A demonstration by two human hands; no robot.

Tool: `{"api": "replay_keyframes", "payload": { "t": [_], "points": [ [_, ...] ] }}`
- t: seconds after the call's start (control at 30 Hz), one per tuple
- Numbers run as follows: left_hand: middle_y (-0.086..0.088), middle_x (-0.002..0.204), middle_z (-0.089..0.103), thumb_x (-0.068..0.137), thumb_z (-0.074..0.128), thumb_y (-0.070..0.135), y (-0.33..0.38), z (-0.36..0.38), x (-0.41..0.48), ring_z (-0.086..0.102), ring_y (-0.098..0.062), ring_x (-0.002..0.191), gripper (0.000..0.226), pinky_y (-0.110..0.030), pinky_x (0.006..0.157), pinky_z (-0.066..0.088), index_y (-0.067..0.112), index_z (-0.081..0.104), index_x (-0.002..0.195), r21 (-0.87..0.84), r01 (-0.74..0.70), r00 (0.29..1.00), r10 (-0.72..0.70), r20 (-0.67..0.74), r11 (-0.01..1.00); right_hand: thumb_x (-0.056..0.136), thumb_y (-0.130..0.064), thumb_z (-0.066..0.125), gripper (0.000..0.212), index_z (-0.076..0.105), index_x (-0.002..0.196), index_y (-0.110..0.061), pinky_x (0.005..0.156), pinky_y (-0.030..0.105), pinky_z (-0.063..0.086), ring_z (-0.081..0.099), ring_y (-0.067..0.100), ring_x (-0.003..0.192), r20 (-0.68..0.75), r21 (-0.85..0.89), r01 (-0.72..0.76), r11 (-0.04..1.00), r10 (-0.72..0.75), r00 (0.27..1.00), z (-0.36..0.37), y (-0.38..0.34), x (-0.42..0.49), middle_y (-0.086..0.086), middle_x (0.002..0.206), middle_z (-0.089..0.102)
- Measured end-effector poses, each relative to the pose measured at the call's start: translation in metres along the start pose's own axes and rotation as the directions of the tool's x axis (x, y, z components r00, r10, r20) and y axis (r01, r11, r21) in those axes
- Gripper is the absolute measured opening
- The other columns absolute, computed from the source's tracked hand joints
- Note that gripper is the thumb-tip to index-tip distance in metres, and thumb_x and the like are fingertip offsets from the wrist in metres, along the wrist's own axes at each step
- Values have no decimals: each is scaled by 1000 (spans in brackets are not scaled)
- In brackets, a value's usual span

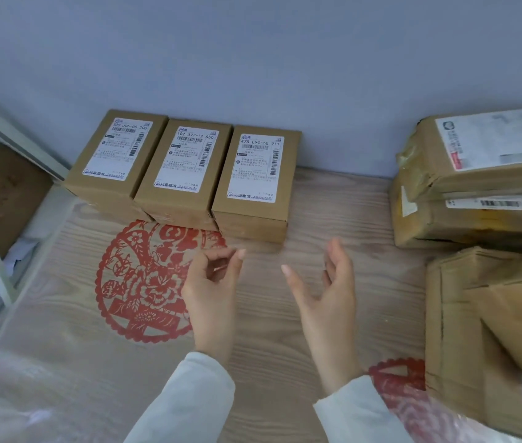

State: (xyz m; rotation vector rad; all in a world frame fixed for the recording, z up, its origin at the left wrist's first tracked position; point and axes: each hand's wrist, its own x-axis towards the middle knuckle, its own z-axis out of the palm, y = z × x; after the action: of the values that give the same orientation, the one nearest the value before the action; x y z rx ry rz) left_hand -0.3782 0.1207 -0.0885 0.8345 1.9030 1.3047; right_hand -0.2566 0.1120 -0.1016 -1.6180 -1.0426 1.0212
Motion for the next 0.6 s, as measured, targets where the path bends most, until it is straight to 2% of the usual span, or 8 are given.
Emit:
{"api": "replay_keyframes", "payload": {
  "t": [0.13,0.23,0.37,0.47,0.53,0.6],
  "points": [
    [9,84,68,83,71,16,17,12,-61,61,4,76,7,-7,70,46,20,65,84,-45,-5,990,12,143,999,75,-53,71,73,35,137,-35,107,21,36,40,-3,129,-31,-1,173,985,-173,985,-52,-34,-41,-30,132,39],
    [9,83,70,82,71,15,30,24,-101,65,1,78,7,-12,71,48,16,65,84,-122,-24,971,53,235,992,80,-43,66,61,42,134,-27,98,22,44,51,10,124,-117,9,323,946,-320,940,-96,-61,-66,-16,131,50],
    [8,91,71,72,68,31,50,44,-148,66,-1,85,24,-14,75,50,17,63,91,-214,-86,920,160,358,973,81,-40,65,54,47,130,-26,90,23,48,57,18,113,-231,13,436,900,-421,877,-157,-81,-83,-8,124,56],
    [9,106,66,69,65,41,61,65,-174,63,1,97,37,-14,82,49,26,57,102,-192,-120,882,194,431,974,77,-42,66,54,47,127,-33,90,21,47,56,16,113,-331,39,390,920,-356,874,-209,-76,-84,-14,122,55],
    [12,118,61,69,60,50,66,83,-186,58,3,108,48,-14,88,47,30,51,112,-141,-139,859,190,475,980,72,-46,69,62,47,127,-31,91,21,45,53,8,116,-379,87,302,949,-248,891,-242,-65,-83,-18,122,53],
    [11,126,55,72,55,54,73,104,-192,53,0,115,58,-12,90,43,27,46,123,-91,-139,848,166,504,986,70,-40,76,64,46,125,-30,90,18,46,52,-4,113,-379,173,182,968,-106,920,-274,-53,-80,-16,124,51]
  ]
}}
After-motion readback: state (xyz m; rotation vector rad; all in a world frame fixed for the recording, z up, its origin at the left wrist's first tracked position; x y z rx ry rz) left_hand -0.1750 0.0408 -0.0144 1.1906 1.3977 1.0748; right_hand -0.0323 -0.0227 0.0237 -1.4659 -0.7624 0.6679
